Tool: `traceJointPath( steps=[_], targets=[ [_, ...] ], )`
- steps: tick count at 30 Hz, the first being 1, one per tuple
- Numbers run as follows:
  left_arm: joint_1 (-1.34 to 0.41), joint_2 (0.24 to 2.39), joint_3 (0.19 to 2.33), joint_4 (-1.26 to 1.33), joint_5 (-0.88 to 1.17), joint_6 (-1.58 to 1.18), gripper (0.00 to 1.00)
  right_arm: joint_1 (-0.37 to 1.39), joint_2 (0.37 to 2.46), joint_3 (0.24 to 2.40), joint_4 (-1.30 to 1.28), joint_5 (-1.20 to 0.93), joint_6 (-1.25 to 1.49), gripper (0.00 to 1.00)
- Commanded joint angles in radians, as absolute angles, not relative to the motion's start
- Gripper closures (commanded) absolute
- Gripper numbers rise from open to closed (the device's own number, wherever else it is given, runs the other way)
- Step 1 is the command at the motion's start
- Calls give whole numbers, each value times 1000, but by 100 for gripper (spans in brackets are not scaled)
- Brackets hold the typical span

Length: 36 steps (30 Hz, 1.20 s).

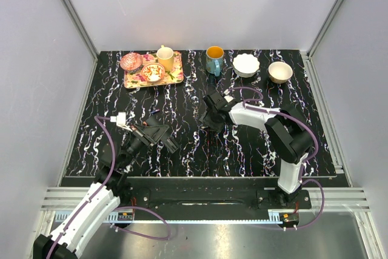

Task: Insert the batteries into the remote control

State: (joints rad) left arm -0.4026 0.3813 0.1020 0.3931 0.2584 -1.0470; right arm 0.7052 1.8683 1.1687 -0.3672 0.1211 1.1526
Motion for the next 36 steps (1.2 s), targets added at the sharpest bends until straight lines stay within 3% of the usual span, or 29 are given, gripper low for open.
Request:
traceJointPath(
  steps=[1, 18, 22, 27, 36],
  targets=[
    [-397, 382, 95, 460, 264, -1040, 100, 710, 1881, 1190, -422, 176, 1131, 41],
    [-399, 376, 92, 446, 276, -1051, 100, 709, 1934, 1253, -503, 229, 1046, 43],
    [-397, 383, 92, 448, 279, -1051, 100, 709, 1918, 1262, -508, 226, 991, 37],
    [-397, 391, 94, 445, 284, -1049, 100, 710, 1893, 1282, -515, 212, 847, 21],
    [-397, 407, 92, 423, 282, -1045, 100, 758, 1899, 1319, -531, 265, 507, 20]
  ],
)
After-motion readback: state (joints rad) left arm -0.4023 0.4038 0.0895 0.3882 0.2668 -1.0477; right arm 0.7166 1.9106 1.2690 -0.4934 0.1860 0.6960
